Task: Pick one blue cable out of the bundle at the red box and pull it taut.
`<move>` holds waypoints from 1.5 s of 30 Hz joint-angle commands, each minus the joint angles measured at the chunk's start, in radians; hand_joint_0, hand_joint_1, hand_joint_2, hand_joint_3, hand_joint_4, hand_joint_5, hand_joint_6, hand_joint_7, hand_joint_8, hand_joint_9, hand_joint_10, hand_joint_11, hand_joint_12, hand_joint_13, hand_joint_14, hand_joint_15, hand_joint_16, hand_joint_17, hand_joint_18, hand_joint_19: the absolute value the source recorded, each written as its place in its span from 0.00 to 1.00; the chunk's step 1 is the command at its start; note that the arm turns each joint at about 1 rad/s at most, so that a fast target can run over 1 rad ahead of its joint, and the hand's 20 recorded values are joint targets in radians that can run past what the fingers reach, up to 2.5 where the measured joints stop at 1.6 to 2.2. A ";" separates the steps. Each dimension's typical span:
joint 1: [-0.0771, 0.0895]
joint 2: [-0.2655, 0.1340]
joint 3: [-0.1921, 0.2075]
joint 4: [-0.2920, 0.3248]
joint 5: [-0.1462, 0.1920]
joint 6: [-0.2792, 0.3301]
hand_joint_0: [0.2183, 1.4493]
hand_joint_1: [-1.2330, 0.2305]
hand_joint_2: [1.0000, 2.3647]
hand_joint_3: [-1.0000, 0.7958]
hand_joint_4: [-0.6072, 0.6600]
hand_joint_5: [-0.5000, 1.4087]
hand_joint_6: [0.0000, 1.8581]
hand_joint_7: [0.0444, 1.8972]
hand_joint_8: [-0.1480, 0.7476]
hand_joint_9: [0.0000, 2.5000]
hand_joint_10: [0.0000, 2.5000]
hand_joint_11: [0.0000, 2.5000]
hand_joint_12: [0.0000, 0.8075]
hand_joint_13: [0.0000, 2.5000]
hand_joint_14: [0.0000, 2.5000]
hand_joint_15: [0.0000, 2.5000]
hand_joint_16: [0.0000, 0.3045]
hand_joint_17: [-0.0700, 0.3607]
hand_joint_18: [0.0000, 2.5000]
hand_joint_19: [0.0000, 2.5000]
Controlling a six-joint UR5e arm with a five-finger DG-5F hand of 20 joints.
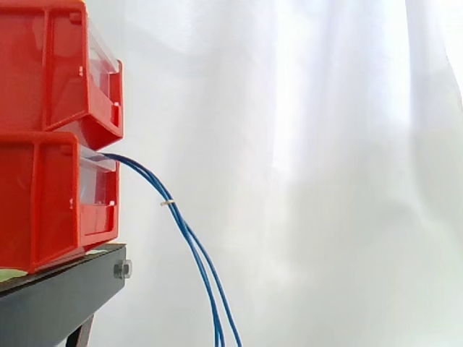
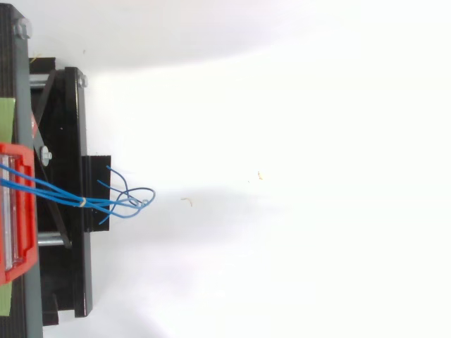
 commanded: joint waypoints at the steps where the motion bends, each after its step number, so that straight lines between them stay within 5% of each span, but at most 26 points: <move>1: 0.002 0.000 0.000 0.015 -0.001 -0.001 0.20 0.38 0.00 0.28 0.70 0.15 0.27 0.33 0.50 0.19 0.00 0.03 0.45 0.12 0.00 0.05 0.19 0.47 0.07 0.07; 11: 0.005 -0.046 -0.003 0.028 -0.002 -0.001 0.18 0.36 0.00 0.28 0.71 0.16 0.27 0.36 0.51 0.18 0.00 0.04 0.47 0.10 0.00 0.04 0.20 0.48 0.05 0.07; 22: 0.008 -0.104 -0.003 0.120 0.005 -0.003 0.16 0.28 0.00 0.28 0.71 0.17 0.27 0.41 0.50 0.12 0.00 0.05 0.48 0.03 0.00 0.04 0.20 0.48 0.00 0.04; 32: 0.020 -0.216 -0.001 0.245 0.031 0.000 0.17 0.27 0.00 0.28 0.70 0.17 0.27 0.40 0.49 0.13 0.00 0.04 0.47 0.04 0.00 0.04 0.20 0.48 0.00 0.06; 42: 0.045 -0.324 0.000 0.394 0.110 0.003 0.18 0.27 0.00 0.28 0.71 0.17 0.27 0.39 0.51 0.20 0.00 0.06 0.47 0.13 0.00 0.06 0.20 0.48 0.08 0.08; 45: 0.051 -0.377 0.043 0.432 0.113 0.013 0.18 0.28 0.00 0.28 0.71 0.17 0.27 0.39 0.52 0.24 0.00 0.11 0.47 0.16 0.00 0.08 0.20 0.48 0.10 0.09</move>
